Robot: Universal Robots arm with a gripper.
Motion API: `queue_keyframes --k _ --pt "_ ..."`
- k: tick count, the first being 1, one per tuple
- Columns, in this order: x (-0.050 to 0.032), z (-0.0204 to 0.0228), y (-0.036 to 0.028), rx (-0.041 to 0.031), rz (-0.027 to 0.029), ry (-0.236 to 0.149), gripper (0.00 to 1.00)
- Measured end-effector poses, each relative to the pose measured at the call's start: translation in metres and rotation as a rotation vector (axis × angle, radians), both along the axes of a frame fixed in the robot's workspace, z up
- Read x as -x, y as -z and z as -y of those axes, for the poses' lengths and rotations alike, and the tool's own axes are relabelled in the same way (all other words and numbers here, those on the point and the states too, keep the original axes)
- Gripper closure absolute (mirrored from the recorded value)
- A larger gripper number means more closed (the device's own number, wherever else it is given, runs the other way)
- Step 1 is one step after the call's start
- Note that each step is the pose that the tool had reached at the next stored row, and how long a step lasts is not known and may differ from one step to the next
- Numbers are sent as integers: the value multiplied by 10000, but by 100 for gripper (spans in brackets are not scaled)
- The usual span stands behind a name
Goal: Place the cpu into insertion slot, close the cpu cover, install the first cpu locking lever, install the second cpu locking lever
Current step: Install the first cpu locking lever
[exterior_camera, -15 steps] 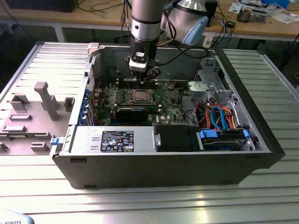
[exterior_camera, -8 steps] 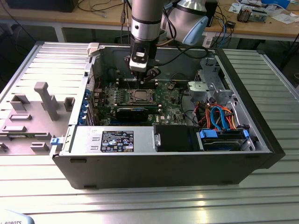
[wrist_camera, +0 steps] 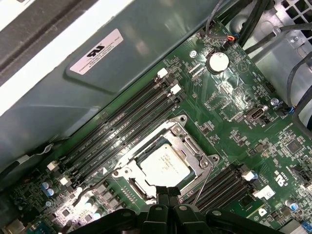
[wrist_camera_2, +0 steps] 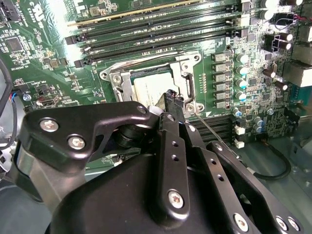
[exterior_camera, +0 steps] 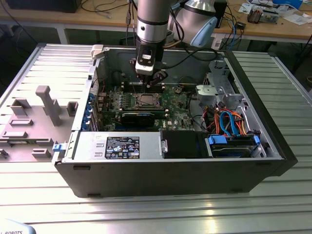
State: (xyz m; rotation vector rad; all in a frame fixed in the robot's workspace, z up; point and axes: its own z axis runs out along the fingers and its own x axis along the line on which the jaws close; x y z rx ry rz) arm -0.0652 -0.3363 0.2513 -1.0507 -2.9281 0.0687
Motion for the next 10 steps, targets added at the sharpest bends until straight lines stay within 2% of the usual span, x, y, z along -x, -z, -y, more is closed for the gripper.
queue_keyframes --k 10 --pt "0 0 0 0 0 -104 89"
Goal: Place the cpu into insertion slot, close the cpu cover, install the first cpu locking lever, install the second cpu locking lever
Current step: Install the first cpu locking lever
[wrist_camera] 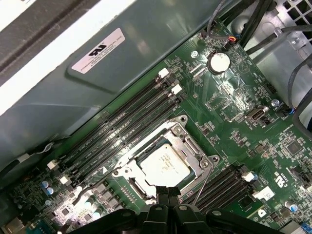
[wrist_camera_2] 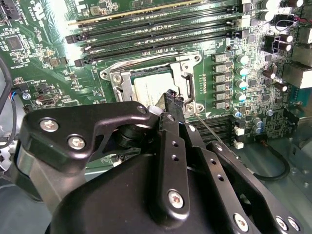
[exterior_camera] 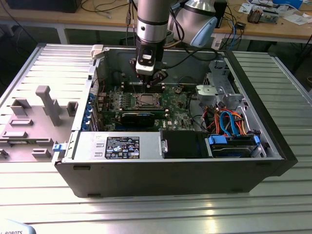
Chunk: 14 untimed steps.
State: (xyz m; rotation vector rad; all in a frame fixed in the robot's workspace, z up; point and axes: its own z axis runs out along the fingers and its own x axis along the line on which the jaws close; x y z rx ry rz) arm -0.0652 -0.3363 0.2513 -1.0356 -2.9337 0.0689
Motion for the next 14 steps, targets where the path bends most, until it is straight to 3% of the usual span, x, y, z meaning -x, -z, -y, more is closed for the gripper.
queue_keyframes --k 14 --pt "0 0 0 0 0 -140 89"
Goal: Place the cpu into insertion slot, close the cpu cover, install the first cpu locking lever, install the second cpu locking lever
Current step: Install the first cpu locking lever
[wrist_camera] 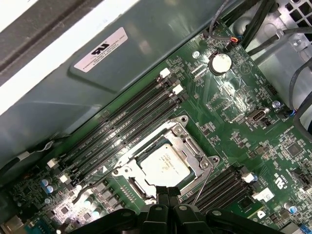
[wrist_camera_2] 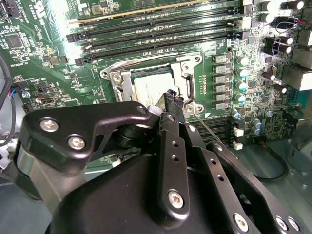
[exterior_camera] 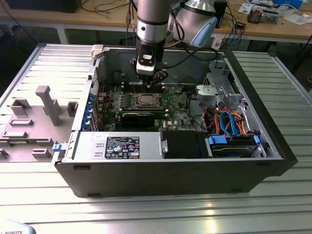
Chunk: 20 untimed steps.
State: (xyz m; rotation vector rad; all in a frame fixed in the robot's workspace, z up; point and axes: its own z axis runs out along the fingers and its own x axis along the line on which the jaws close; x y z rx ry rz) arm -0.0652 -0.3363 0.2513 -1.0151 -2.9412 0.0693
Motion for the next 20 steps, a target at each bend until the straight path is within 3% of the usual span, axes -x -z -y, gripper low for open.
queue_keyframes --k 20 --pt "0 0 0 0 0 -183 89"
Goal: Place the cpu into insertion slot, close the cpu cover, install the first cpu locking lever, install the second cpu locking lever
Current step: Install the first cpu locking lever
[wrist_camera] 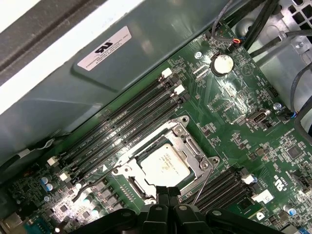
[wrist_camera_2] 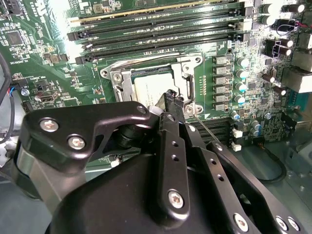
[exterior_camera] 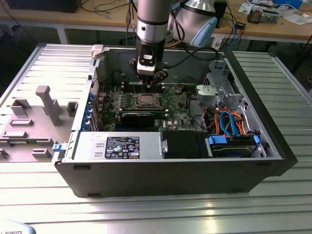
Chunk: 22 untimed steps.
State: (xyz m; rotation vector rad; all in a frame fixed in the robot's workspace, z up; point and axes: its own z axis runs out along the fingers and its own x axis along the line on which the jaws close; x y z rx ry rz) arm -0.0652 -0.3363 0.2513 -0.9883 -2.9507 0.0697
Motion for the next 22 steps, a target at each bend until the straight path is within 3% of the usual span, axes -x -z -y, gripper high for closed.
queue_keyframes --k 22 --pt "0 0 0 0 0 -196 89"
